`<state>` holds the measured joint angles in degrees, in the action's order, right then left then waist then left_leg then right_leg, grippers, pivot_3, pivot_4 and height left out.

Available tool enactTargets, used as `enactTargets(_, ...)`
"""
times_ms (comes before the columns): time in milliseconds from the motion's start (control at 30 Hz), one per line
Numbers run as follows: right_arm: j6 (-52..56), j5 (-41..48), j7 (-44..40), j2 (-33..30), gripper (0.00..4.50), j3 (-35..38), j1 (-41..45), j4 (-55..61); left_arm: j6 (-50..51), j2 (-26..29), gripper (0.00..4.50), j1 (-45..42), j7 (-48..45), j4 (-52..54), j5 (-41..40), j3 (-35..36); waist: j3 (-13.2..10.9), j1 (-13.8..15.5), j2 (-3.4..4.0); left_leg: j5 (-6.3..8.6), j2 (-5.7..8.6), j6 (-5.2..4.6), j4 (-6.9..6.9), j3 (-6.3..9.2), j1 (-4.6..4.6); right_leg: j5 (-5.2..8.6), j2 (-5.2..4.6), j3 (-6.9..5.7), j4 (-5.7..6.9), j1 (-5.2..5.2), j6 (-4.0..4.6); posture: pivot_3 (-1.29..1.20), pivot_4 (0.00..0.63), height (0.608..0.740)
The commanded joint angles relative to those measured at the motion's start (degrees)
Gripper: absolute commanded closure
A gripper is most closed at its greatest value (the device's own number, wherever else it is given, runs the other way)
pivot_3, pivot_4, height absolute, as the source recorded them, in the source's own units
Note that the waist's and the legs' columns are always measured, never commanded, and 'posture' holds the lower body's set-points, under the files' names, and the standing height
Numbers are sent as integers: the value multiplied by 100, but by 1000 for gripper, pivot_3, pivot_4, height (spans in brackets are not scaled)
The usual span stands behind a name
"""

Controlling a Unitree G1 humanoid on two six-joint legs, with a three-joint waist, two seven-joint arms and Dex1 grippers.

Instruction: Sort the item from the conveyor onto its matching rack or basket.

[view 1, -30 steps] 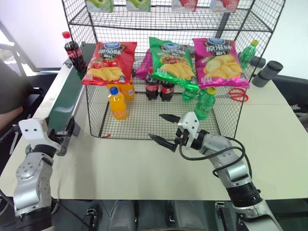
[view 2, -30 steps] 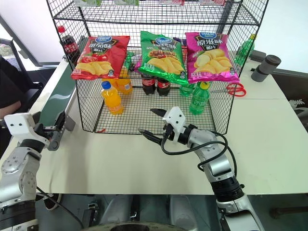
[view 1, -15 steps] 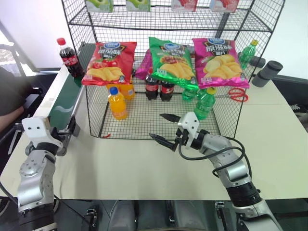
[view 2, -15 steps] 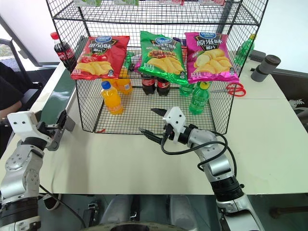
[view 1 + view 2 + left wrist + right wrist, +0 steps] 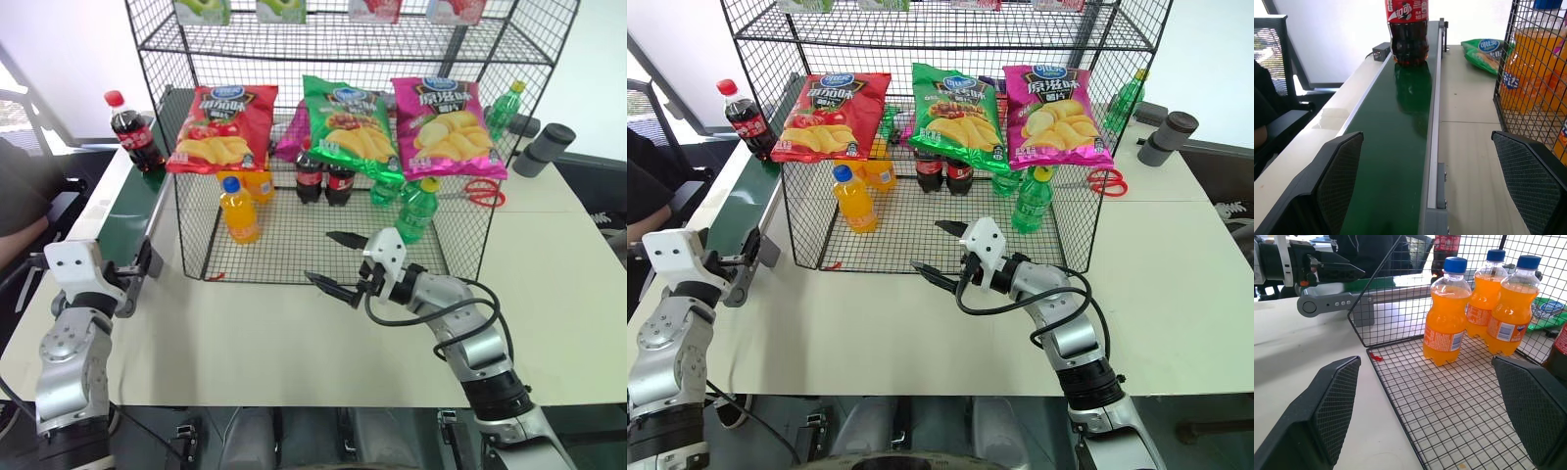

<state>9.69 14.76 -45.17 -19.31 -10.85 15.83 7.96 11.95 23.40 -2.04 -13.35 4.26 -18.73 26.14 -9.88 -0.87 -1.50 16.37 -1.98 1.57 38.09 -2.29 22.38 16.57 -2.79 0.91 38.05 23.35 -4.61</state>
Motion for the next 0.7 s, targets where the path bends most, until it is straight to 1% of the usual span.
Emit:
enactTargets(33, -69, 132, -11, -5, 32, 141, 60, 189, -148, 75, 0, -60, 53, -49, 119, 40, 0, 2, 0, 0, 0, 0, 0, 0, 0, 0, 0, 0, 0, 0, 0, 0, 150, 734)
enactTargets(233, -136, 108, -66, 21, 32, 128, 101, 79, -182, 20, 0, -172, 24, -87, 7, 118, 0, 2, 0, 0, 0, 0, 0, 0, 0, 0, 0, -1, 0, 0, 0, 0, 150, 734)
enactTargets(700, -168, 90, -130, 65, 32, 107, 126, -17, -256, 55, 0, -6, 152, -52, 51, 195, 0, -1, 0, 0, 0, 0, 0, 1, 0, 0, -2, -1, 0, 0, 0, 0, 150, 734)
